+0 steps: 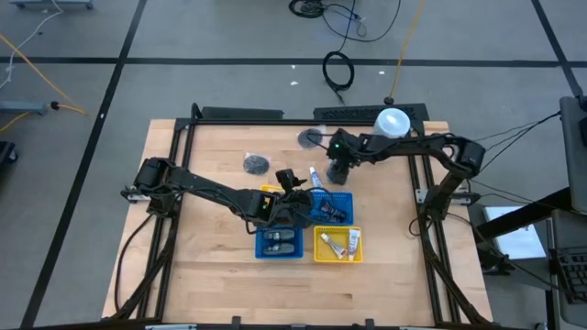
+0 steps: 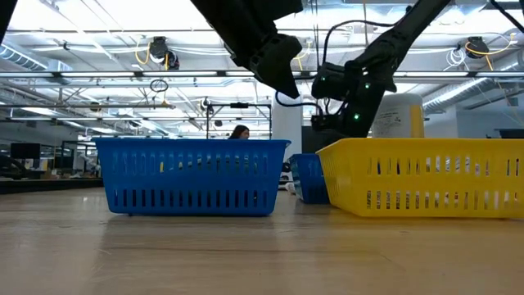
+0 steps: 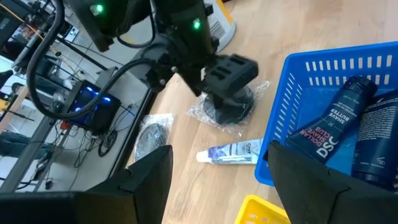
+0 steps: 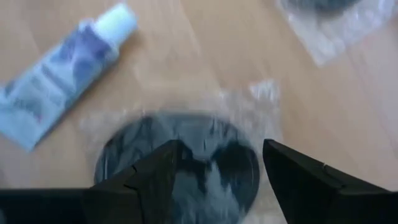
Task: Pick & Place Travel size toiletries
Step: Put the black hairbrush into the top yellow basket
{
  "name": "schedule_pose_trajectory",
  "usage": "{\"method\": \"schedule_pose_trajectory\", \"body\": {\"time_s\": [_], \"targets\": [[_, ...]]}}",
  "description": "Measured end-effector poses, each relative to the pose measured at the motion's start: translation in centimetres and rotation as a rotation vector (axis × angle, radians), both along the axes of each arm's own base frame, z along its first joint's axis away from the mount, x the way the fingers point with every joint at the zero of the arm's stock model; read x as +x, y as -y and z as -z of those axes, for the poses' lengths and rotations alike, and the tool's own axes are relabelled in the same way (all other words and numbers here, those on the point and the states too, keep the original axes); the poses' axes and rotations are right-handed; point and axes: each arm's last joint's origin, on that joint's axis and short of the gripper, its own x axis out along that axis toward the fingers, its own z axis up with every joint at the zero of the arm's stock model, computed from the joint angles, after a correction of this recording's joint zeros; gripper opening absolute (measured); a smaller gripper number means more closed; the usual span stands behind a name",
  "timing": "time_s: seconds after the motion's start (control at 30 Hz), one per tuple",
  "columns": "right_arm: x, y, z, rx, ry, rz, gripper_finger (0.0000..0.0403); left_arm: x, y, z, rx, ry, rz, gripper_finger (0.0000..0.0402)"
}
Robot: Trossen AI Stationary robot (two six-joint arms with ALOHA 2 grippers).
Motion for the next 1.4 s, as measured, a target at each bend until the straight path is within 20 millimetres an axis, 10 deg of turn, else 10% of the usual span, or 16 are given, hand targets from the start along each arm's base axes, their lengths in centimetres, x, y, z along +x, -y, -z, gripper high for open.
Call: {"method": "schedule_pose_trajectory", "body": {"time_s": [0.93, 1.4], "targets": [[-1.0, 0.9, 1.2, 0.056, 0.011, 0.034, 0.0225, 0.1, 0.1, 0.1, -0.029, -0.006, 0.030, 0.0255], [-0.8, 0.9, 2.4, 0.121, -0.003, 0.035, 0.0011, 0.1, 0.1, 0.1, -0.028, -0.006, 0.030, 0.0255]]}}
